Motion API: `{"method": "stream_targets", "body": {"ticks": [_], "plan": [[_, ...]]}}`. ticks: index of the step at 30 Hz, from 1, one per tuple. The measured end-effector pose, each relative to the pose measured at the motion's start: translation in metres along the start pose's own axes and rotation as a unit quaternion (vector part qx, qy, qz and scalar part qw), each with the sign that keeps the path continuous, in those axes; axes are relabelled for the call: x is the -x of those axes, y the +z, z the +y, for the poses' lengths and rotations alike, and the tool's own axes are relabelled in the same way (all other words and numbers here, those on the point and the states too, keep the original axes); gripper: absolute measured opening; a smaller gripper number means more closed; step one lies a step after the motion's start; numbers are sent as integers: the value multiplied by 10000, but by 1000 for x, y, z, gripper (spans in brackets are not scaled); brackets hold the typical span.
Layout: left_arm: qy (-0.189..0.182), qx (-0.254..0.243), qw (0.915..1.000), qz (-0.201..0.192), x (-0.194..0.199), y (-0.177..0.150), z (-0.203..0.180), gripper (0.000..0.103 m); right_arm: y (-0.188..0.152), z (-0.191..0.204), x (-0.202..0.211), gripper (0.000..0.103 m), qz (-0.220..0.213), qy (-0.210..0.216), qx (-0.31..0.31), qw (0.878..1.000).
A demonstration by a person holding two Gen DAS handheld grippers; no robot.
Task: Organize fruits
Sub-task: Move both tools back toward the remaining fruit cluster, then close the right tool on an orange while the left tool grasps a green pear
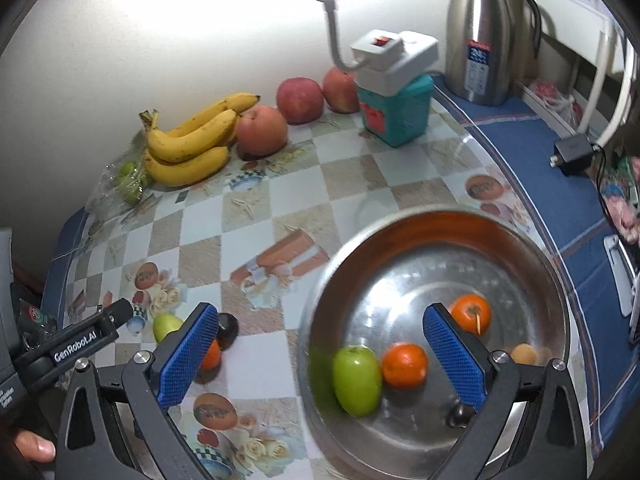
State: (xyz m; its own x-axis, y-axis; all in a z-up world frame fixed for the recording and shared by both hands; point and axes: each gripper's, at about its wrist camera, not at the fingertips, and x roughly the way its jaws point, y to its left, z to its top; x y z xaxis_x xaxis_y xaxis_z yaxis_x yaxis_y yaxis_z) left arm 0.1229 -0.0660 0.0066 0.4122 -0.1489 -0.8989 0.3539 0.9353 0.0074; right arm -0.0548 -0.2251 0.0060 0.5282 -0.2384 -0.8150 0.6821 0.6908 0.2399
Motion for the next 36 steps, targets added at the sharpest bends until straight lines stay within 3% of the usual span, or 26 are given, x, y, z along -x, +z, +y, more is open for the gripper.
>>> {"method": "stream_targets", "body": {"ticks": [13,26,36], "plan": [[-332,483,9979,280,-10,3,28,103,3,47,-24,102,309,575,130,9978],[-548,976,9913,686,-43,-3,44,102,-10,69,-60,101,808,581,308,9946],[-727,1097,9875,873,-60,-9,43,102,-21,76,-77,81,1085,714,322,9910]]}}
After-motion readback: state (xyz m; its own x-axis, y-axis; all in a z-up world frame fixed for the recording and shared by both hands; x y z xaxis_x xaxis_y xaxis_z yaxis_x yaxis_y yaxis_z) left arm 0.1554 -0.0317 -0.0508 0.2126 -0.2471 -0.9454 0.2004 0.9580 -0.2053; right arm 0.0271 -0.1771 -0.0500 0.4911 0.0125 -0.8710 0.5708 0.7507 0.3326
